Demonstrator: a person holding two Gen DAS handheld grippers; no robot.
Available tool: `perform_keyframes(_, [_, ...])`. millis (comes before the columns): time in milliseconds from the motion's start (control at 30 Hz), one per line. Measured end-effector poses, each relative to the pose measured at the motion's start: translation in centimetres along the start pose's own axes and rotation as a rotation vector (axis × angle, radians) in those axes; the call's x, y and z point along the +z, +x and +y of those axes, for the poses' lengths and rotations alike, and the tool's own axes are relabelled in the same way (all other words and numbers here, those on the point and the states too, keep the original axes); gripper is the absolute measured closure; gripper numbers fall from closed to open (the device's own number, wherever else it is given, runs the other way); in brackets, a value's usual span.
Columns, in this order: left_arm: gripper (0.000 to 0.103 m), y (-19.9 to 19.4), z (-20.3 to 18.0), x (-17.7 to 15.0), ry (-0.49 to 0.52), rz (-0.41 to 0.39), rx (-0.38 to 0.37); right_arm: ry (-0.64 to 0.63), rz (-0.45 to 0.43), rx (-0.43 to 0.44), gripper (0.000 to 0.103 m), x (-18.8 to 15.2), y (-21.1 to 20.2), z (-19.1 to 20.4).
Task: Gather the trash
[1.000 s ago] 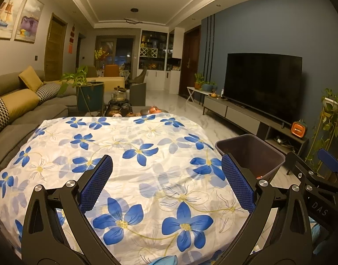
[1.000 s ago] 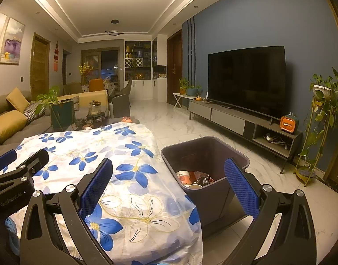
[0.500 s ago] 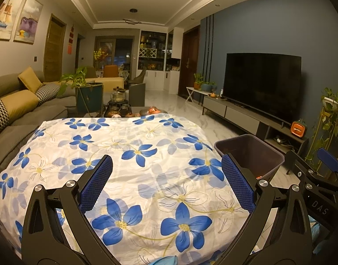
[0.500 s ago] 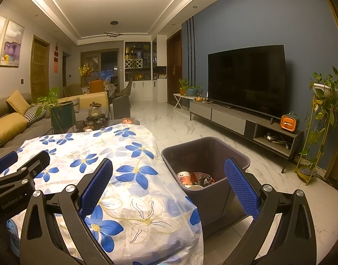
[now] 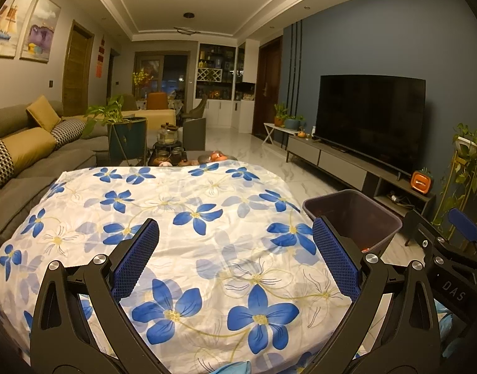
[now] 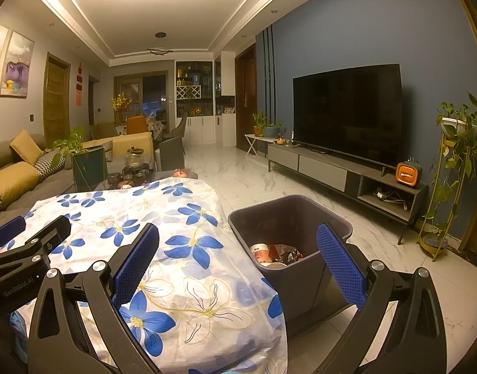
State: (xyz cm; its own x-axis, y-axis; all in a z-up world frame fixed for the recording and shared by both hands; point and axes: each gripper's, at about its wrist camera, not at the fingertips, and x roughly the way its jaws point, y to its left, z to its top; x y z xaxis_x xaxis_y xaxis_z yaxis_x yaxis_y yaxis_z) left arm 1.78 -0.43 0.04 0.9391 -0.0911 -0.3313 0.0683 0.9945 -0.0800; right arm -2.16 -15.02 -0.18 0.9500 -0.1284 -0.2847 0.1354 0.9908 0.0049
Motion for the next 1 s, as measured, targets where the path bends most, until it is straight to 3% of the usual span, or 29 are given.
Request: perform_keyframes(1000, [0.006, -0.19, 0.13, 0.15, 0.005, 0.003, -0.004, 0.013, -0.007, 0.001, 0.006, 0.07, -0.16, -0.25])
